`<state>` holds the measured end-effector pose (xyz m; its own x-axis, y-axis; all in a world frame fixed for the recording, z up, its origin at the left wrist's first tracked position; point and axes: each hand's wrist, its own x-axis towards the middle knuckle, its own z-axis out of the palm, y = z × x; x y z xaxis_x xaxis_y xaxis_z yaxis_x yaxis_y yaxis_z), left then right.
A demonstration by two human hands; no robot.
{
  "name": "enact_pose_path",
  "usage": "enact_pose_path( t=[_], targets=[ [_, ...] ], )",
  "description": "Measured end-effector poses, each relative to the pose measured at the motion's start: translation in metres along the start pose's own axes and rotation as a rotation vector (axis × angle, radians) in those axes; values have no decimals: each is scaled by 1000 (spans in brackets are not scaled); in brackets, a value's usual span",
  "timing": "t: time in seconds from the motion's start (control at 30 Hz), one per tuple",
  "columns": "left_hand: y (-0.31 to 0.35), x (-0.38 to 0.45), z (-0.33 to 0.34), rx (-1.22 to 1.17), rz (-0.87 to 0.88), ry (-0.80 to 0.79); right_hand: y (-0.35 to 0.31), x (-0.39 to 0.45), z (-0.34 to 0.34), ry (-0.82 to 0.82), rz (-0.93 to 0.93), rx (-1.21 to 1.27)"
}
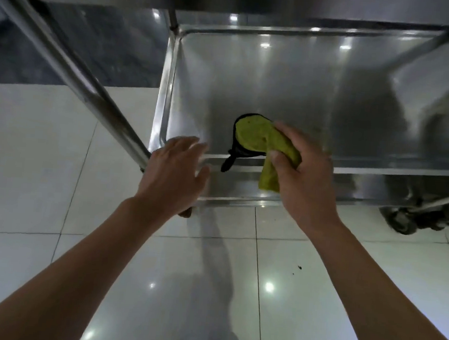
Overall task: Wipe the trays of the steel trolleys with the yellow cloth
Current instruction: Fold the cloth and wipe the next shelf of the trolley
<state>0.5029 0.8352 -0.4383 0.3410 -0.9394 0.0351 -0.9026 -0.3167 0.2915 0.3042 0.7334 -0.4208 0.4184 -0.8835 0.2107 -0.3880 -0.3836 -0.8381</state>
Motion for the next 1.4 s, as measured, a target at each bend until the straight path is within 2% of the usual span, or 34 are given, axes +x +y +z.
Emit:
enact_pose_path(
  t=[0.17,0.33,0.4,0.5,0.63,0.83,0.9,1.13,1.4],
  targets=[
    [-11,17,16,8,-62,135,13,28,31,39,-65,-46],
    [-21,23,35,74,-66,105,30,48,56,204,-234,-151],
    [-25,20,41,84,-37,132,39,51,65,143,-255,-253],
    [-26,15,46,96,-23,167,53,46,76,-40,-219,-340],
    [-28,9,53,114,-15,188,57,54,69,-94,-190,-287],
    [-32,-7,48,83,44,183,64,64,82,-291,-120,-556],
    [-35,-14,45,131,71,177,63,67,83,-319,-104,-558],
    [-33,-30,50,140,-23,234,67,64,90,-288,-116,-581],
    [-45,-27,41,103,64,228,58,66,115,-303,-156,-649]
  ],
)
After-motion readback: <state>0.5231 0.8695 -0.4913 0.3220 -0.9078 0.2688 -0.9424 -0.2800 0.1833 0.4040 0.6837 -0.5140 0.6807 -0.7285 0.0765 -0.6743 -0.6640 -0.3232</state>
